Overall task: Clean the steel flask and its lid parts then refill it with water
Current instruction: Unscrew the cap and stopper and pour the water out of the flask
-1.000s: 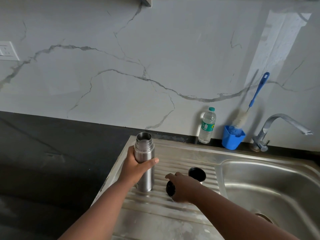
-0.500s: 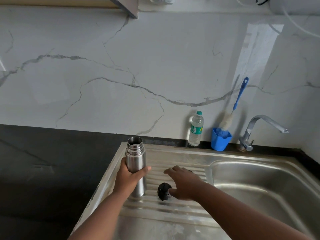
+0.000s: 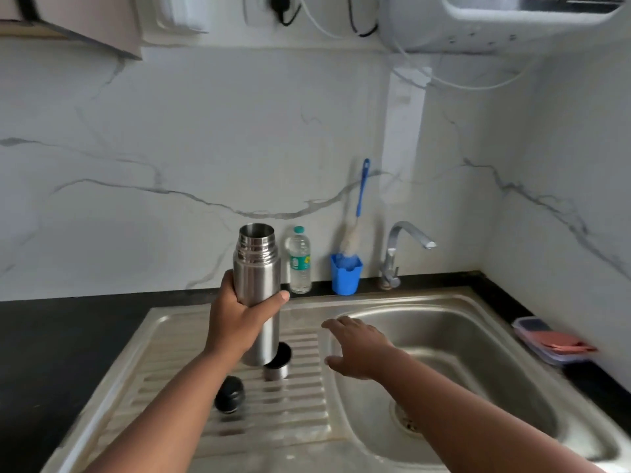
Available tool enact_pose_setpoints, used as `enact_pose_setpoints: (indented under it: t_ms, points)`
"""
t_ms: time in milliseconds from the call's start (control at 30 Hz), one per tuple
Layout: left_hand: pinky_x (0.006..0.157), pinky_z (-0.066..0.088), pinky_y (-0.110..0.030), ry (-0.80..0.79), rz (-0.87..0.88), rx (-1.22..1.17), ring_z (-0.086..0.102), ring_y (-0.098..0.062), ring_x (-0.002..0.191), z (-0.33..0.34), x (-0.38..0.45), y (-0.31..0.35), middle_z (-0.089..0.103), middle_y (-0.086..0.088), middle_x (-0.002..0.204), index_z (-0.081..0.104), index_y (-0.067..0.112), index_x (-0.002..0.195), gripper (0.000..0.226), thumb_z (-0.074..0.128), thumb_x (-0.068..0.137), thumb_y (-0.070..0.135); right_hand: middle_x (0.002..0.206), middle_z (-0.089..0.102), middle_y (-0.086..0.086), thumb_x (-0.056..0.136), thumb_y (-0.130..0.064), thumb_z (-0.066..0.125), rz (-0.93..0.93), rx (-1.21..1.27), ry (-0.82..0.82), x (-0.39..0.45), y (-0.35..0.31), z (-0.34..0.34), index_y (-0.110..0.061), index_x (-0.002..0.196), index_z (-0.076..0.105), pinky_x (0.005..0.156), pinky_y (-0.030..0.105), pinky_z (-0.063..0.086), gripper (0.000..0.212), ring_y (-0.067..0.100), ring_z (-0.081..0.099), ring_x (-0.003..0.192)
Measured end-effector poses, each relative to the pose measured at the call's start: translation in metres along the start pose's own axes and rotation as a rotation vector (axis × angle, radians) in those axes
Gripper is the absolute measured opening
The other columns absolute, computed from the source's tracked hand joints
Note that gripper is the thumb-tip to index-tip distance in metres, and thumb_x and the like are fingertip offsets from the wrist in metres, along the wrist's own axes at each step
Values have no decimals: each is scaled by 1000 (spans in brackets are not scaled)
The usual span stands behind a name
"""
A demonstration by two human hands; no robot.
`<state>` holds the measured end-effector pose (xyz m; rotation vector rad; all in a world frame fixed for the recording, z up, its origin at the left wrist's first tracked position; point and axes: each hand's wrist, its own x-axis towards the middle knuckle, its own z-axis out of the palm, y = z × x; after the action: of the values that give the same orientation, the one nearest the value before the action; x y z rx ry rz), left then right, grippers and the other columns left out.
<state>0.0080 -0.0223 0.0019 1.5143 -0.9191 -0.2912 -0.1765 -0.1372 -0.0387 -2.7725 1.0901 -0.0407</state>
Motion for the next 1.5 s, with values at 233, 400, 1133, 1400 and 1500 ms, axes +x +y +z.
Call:
enact_pose_setpoints:
  t_ms: [233,400,1133,1400,1500]
  points:
    - [72,54,-32,-190,-15,118,67,-7,81,135,-29,18,70,10,91,58,36,99,64,80,44,60,153,31,1,87,-51,57,107,31,20,-38,136,-11,-28,149,25,111,42,30,74,24,32,140]
    - [76,57,-40,-234,-87,228,68,-7,79,216,-56,7,71,11,88,60,36,96,62,80,42,60,157,24,4,89,-54,52,133,-10,12,-56,242,-7,-23,151,21,115,41,24,76,25,21,145]
    - [70,53,-30,-332,-159,650,62,-2,79,299,-78,-2,64,15,91,50,40,103,58,82,58,57,159,-14,18,50,-86,-24,161,-42,-43,-65,373,77,-3,151,-11,115,39,-12,132,33,-14,147]
    - [67,53,-26,-388,-157,721,62,-1,77,293,-83,-9,64,15,90,49,40,105,60,79,57,60,126,60,26,95,-61,0,134,-128,-30,-65,378,95,7,119,64,110,44,29,96,39,60,115]
    - [62,46,-21,-405,-157,762,59,0,77,284,-85,-8,61,17,90,47,40,105,60,79,59,60,118,64,28,96,-51,17,148,-184,-23,-70,378,103,10,114,65,110,41,9,79,41,64,108]
